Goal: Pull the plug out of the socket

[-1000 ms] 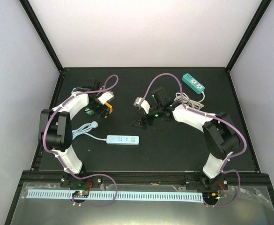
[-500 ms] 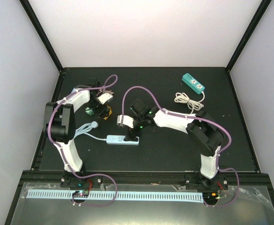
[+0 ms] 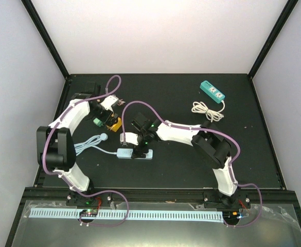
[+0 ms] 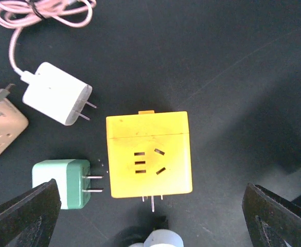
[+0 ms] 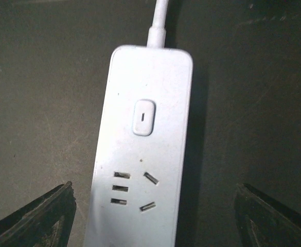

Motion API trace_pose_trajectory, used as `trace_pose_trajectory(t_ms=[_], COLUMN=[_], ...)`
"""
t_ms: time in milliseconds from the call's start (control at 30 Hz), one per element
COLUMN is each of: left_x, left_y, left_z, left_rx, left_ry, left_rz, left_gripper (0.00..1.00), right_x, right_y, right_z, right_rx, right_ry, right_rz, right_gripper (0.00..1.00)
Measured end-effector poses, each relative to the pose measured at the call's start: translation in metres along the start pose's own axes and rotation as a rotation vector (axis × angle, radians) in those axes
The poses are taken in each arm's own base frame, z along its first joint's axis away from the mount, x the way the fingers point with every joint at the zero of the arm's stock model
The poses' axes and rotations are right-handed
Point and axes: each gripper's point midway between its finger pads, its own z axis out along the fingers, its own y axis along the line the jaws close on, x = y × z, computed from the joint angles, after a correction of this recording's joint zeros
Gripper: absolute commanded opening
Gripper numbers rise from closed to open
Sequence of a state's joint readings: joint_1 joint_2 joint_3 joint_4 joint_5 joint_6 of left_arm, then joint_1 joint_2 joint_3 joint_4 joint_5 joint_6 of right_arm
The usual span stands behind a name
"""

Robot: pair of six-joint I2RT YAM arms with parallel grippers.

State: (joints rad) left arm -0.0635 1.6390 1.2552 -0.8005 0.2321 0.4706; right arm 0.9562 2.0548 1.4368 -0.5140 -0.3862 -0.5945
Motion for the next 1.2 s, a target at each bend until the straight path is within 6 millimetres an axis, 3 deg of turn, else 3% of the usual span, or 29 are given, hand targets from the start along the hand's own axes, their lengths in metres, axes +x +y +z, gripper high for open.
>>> trace_pose_trajectory(t_ms=[200, 400, 567, 733, 900, 1200], left_x=[-0.005, -0.002, -0.001, -0.003, -0.003, -0.005], left_y=[0.001, -0.002, -0.004, -0.003, -0.004, -0.005], left_z=[-0.031, -0.043, -0.049, -0.055, -0.056, -0.057], left_rx=[-0.021, -0.02, -0.021, -0.029, -0.024, -0.012], left_ry=[-0.087, -0.12, -0.135, -0.153, -0.158, -0.165], left_rz=[-0.026, -0.049, -0.05, -0.049, -0.05, -0.051], left_gripper=[0.99, 0.99, 0.99, 0.99, 0.99, 0.99], right_x=[0.02, 0.038, 0.072, 0.113, 0.15, 0.22], right_y=[0.01, 0.021, 0.037, 0.038, 0.023, -0.032], right_z=[0.01, 0.002, -0.018, -0.044, -0.068, -0.116], right_rx=[-0.026, -0.009, -0.009, 0.0, 0.015, 0.094], right_ry=[0.07, 0.09, 0.136, 0.184, 0.207, 0.212], right_rz=[-0.017, -0.039, -0.029, 0.04, 0.13, 0.414], right_gripper=[0.46, 0.25, 0.2, 0.18, 0.18, 0.09])
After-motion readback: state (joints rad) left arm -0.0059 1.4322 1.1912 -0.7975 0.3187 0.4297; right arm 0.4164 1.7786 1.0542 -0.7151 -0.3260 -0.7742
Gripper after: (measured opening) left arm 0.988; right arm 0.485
